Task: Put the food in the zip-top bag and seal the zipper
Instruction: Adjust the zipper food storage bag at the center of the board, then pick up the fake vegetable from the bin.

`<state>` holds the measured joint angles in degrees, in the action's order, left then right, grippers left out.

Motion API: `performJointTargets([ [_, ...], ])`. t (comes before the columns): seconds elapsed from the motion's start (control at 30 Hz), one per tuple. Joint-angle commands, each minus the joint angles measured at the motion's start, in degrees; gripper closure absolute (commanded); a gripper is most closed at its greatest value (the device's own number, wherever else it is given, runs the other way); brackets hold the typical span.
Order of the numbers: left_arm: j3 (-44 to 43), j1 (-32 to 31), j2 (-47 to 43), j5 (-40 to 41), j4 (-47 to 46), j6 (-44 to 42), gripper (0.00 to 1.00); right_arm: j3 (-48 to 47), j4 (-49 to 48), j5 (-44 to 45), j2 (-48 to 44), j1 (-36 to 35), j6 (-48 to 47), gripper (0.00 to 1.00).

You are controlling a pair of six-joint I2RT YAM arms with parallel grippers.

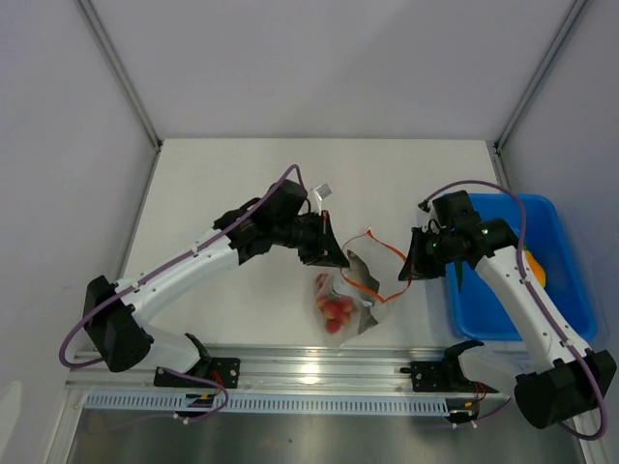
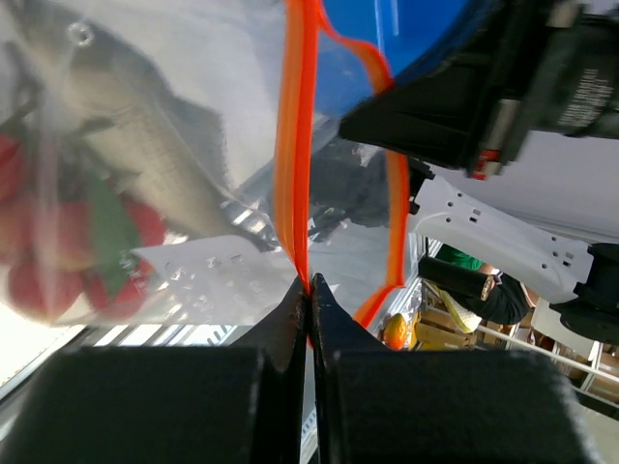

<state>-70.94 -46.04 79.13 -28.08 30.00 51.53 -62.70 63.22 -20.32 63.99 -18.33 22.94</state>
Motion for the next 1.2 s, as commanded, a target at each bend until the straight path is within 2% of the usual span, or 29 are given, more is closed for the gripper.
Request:
performJointTargets([
  [0.0,-5.0,0.2,-0.7,-0.4,-0.4,-1.0,0.99,-8.1,0.0,1.3,-2.6,-0.3,-2.6,1.00],
  [0.07,-5.0,0.3,-0.2,-0.9,0.1,-1.4,0.99,-8.2,-1.3,0.7,-3.0,-0.2,-2.3,1.00],
  [0.23,-2.8,0.3,0.5,-1.9,-2.1,0.1,0.99,-8.9,-0.6,-0.7,-1.8,-0.2,-1.6,0.79],
  [0.27,-3.1,0.3,0.5,-1.9,-2.2,0.2,1.00,-9.9,-0.1,-0.6,-1.7,-0.1,-1.7,0.74],
  [0.3,-3.2,0.3,0.5,-1.8,-2.2,0.0,0.99,-11.1,0.4,0.1,-1.7,0.0,-1.9,0.58],
  [0.37,-4.0,0.4,1.1,-1.9,-1.8,-0.7,1.00,-15.9,3.0,1.7,-1.1,0.7,-2.5,0.45],
  [0.5,-6.4,0.8,1.6,-0.8,-0.2,-2.8,0.99,-25.0,10.1,6.2,1.3,5.3,-2.1,0.44],
  [0.57,-6.4,1.0,1.5,-0.5,0.1,-4.5,1.00,-27.0,10.6,6.4,1.4,10.1,-1.3,0.50],
  [0.67,-6.0,1.2,0.9,0.1,0.1,-7.4,0.99,-26.7,11.4,5.5,2.0,15.3,-1.1,0.53],
  [0.8,-4.6,1.7,0.7,0.1,2.5,-12.1,0.99,-23.0,11.7,11.2,4.2,22.0,-2.9,0.54],
  [0.97,-1.6,2.8,-0.9,-0.5,3.8,-15.5,0.99,-17.2,8.7,22.4,5.4,23.9,-1.4,0.49],
  [1.17,-0.1,4.6,-1.6,-3.6,2.8,-17.5,0.99,-8.1,1.7,30.0,7.6,25.0,0.6,0.41],
])
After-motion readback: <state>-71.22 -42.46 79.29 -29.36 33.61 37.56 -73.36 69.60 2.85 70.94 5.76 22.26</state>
